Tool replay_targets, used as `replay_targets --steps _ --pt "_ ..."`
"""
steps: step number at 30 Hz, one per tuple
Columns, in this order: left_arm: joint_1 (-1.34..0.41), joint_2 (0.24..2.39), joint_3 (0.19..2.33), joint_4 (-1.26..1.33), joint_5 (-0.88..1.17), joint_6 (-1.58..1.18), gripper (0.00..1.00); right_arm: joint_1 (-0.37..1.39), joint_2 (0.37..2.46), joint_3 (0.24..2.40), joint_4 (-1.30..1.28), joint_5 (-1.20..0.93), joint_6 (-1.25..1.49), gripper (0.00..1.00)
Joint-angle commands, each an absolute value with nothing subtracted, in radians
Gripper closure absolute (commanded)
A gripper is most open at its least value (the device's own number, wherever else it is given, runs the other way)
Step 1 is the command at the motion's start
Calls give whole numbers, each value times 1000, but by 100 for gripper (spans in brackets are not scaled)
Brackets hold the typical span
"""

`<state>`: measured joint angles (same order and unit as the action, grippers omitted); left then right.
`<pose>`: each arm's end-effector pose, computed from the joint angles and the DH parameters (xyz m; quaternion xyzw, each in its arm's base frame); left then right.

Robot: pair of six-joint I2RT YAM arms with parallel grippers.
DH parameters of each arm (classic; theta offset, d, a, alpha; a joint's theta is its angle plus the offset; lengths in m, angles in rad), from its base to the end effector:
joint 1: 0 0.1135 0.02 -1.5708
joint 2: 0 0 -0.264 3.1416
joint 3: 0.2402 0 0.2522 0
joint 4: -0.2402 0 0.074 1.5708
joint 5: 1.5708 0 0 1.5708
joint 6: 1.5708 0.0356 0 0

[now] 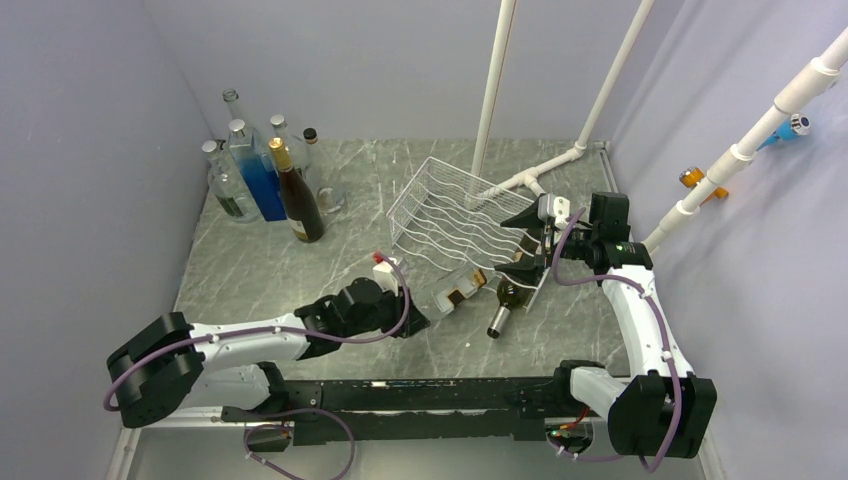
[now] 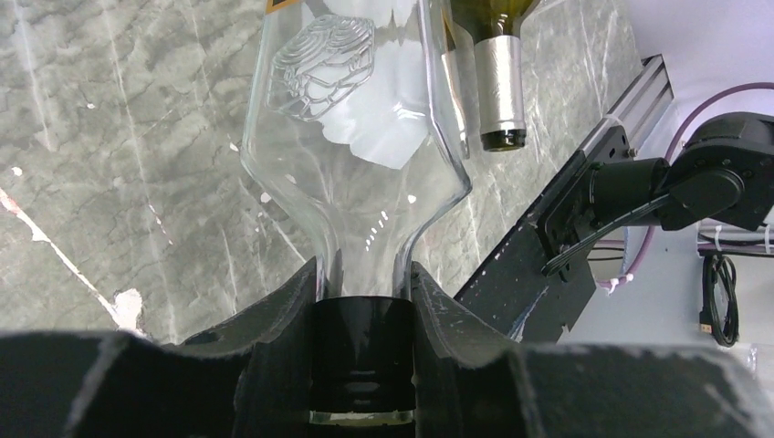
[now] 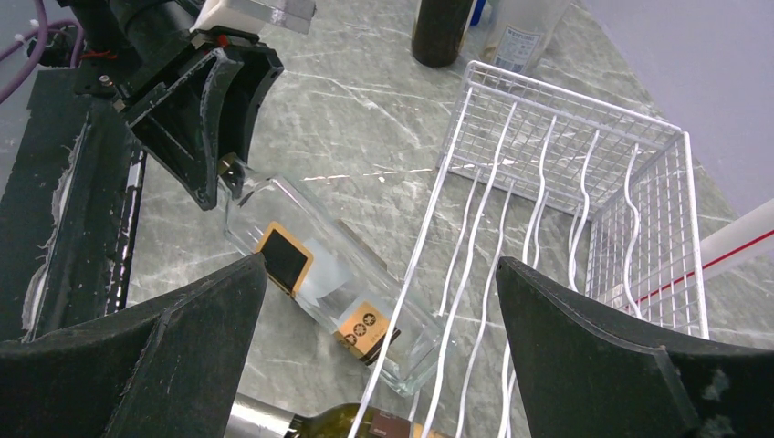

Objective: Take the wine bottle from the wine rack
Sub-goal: Pick up the wine bottle from the wine rack.

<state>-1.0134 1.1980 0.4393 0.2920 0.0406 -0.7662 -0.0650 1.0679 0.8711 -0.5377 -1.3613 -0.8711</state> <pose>0.1261 -0.2051 0.1851 0.1155 0.8435 -0.4183 0.3167 0.2070 0.0214 0.3012 -0.5136 0.5531 0.3709 0.5411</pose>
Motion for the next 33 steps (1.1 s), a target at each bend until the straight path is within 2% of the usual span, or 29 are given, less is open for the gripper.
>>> replay_targets --steps 1,14,33 --pt "-1017 1129 458 290 34 -723 100 -71 1071 868 -526 -1388 -894 1" --pt "-1017 1018 514 33 5 -645 100 -69 1077 867 -525 -1393 -890 0" --pt "-1017 980 582 -153 3 -596 100 -58 1089 867 -528 -1394 -889 1"
